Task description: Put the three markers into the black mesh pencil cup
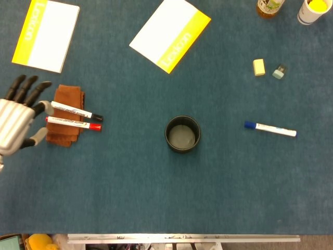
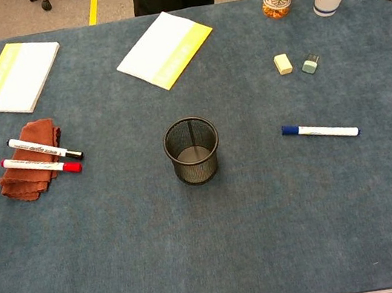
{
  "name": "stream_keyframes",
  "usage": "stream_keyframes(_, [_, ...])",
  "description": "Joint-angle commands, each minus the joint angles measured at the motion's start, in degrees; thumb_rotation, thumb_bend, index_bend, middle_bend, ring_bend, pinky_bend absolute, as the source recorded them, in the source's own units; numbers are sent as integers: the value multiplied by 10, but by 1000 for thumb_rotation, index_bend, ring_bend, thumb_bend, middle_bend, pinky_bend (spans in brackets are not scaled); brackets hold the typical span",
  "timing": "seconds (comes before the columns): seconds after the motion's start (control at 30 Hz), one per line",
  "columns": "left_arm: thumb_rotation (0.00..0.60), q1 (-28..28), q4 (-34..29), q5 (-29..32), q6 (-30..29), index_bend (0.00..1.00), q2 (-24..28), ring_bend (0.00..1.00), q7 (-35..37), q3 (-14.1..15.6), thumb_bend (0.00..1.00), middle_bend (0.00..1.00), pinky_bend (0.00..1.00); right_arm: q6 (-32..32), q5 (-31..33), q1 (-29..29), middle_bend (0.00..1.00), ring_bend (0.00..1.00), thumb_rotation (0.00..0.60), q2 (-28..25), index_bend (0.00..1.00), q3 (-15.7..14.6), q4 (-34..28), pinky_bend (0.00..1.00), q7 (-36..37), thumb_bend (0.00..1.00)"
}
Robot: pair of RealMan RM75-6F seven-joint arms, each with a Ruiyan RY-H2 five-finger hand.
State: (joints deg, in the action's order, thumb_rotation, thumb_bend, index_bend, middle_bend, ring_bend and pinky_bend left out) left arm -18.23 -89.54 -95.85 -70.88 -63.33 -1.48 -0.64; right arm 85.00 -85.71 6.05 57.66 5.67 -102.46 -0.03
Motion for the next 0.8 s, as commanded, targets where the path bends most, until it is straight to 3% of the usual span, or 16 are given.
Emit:
stream_keyframes(0.03, [600,-18,-3,9,28,420,-12,0,-26,0,253,97,3,1,1,-1,20,0,600,0,44,0,1,45,1,339])
stream_keyframes(0.33, [600,-56,3,33,82,419,-66,0,-105,-5,253,82,2,1,6,-6,20,0,600,2,43,-3,10,46,10,338])
stream_keyframes(0.8, [600,-80,59,60,108,433,-144,0,-195,-3,253,82,3,3,9,-10,20,0,600,3,44,-4,13,46,12,339])
